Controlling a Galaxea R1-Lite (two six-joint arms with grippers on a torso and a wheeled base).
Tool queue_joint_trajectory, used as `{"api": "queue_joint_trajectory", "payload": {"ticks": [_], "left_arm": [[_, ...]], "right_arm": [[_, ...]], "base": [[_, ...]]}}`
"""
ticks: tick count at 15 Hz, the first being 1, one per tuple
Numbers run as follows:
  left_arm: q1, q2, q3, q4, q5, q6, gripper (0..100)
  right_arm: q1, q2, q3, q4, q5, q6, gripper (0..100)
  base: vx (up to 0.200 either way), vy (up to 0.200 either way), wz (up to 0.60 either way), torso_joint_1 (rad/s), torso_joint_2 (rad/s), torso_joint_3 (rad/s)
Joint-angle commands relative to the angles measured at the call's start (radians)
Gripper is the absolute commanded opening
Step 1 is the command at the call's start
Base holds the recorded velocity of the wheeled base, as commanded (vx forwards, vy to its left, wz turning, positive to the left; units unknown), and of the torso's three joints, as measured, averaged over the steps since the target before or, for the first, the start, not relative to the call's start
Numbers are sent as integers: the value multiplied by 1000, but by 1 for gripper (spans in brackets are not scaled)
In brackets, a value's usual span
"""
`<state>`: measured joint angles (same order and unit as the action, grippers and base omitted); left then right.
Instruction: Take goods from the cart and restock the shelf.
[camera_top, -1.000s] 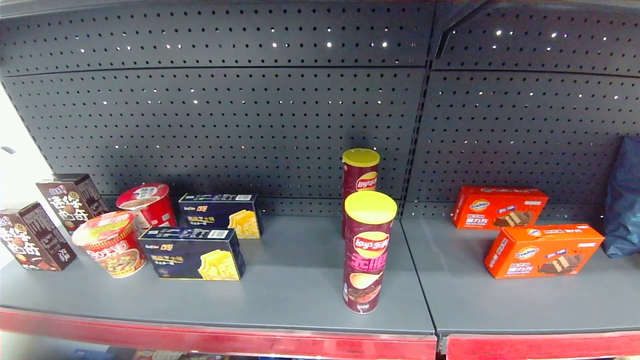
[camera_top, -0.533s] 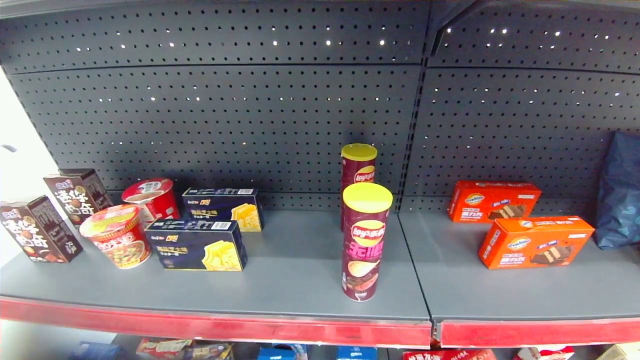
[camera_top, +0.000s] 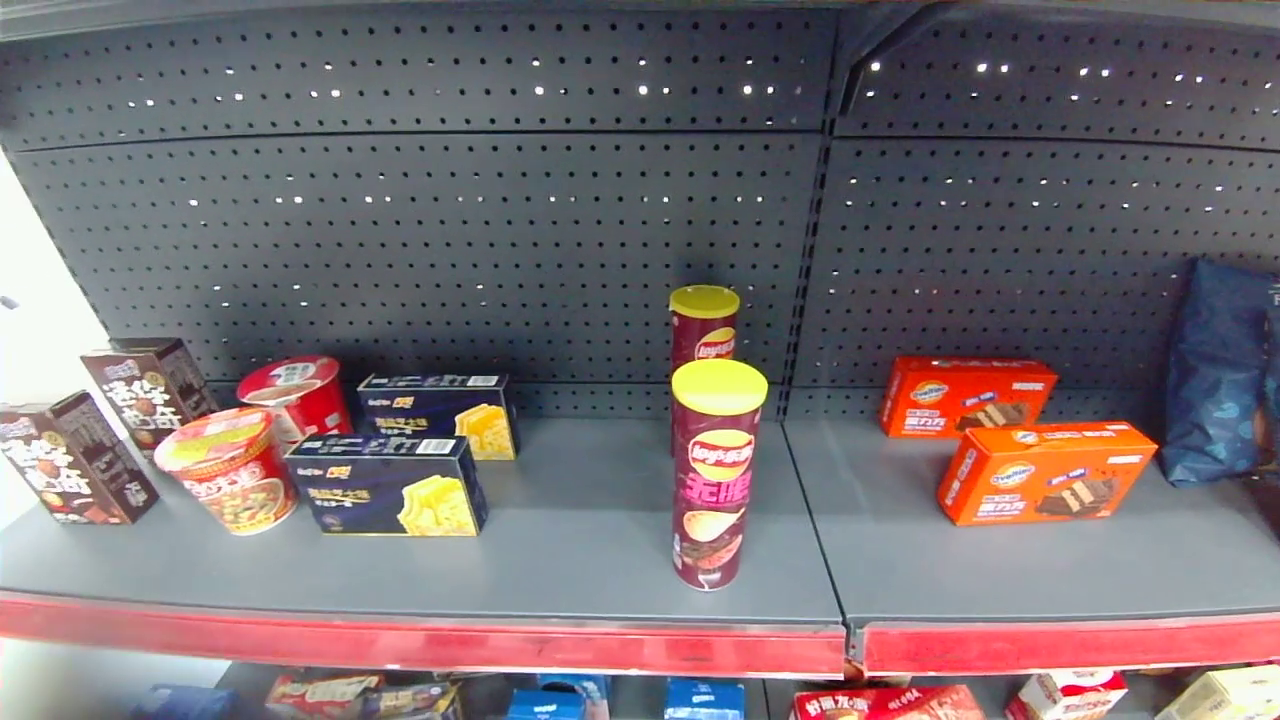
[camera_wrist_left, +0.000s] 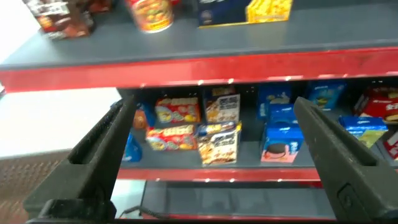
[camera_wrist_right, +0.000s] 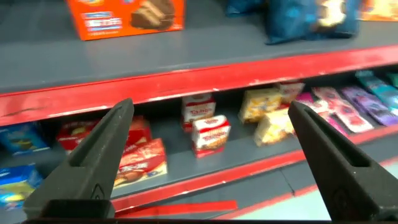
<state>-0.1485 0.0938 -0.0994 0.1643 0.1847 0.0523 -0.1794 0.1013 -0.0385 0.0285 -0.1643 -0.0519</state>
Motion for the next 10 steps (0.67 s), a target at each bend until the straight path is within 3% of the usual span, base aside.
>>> {"api": "queue_joint_trajectory", "payload": {"ticks": [1, 10], "left_arm": [[-5, 3, 1, 0, 1, 0, 100], [-5, 4, 6, -11, 2, -5, 100]], "right_arm": [[0, 3, 0, 1, 0, 0, 100], [0, 5, 0, 1, 0, 4, 100]], "base": [[0, 0, 0, 0, 0, 0], [0, 0, 0, 0, 0, 0]]}}
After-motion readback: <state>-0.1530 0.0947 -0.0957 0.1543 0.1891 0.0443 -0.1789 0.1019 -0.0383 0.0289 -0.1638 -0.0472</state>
